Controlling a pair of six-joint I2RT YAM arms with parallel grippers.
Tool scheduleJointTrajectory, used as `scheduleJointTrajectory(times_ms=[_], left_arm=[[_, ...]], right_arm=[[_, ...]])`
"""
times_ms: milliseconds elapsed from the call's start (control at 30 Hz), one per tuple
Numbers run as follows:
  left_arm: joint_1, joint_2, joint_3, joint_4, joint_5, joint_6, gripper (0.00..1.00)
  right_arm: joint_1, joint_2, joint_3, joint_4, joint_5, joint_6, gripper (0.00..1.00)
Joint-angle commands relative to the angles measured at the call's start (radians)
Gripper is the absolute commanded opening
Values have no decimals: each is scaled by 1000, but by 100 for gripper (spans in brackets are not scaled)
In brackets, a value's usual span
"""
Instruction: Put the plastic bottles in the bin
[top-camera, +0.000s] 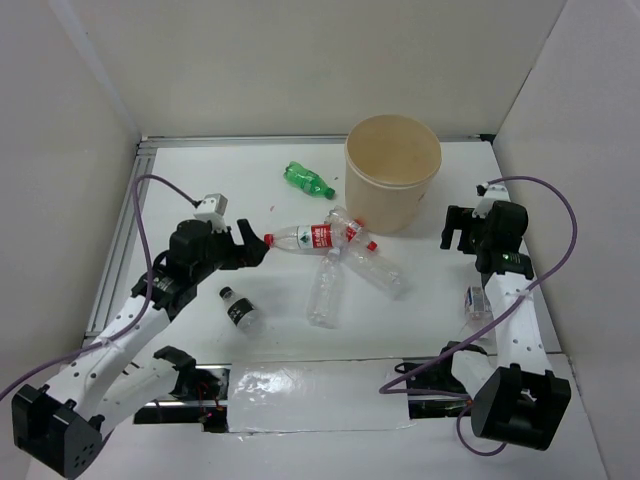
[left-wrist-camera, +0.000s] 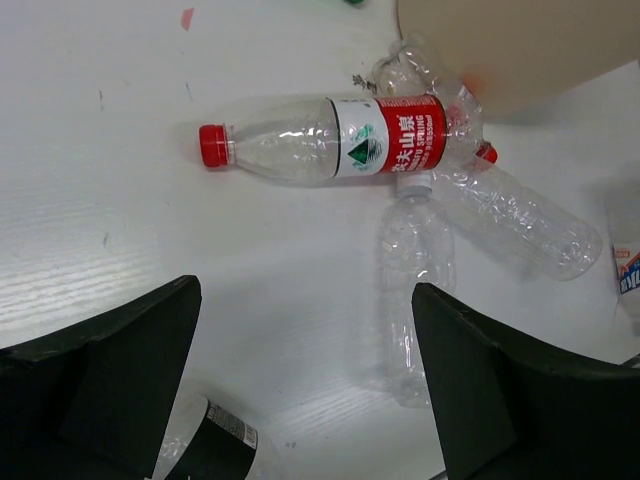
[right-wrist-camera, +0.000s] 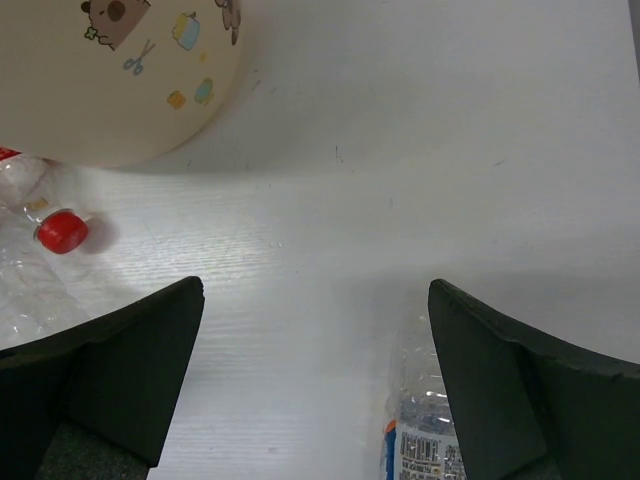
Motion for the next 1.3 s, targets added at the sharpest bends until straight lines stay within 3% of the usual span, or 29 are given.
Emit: scheduleJointTrajectory(times_ms=[0, 167, 267, 300, 400, 633, 933, 1267], left_arm=[[-24, 17, 2, 1, -1, -27, 100], [-47, 36, 2, -45, -32, -60, 100], [-58, 45, 2, -85, -67, -92, 100], [-70, 45, 2, -96, -76, -103, 100], [-84, 54, -7, -137, -113, -132, 100], [-171, 134, 2, -193, -202, -165, 100], [-259, 200, -7, -184, -236, -198, 100], [-268, 284, 45, -226, -259, -189, 100]], right_arm=[[2, -7, 6, 53, 22, 8, 100], [2, -7, -15, -2, -66, -158, 100], [2, 8, -3, -42, -111, -146, 99], [2, 17, 12, -51, -120, -146, 88], [2, 62, 42, -66, -94, -135, 85], [2, 345, 132, -186, -45, -191, 97], [2, 364, 192, -194, 214, -192, 97], [-8, 378, 60, -114, 369, -201, 97]])
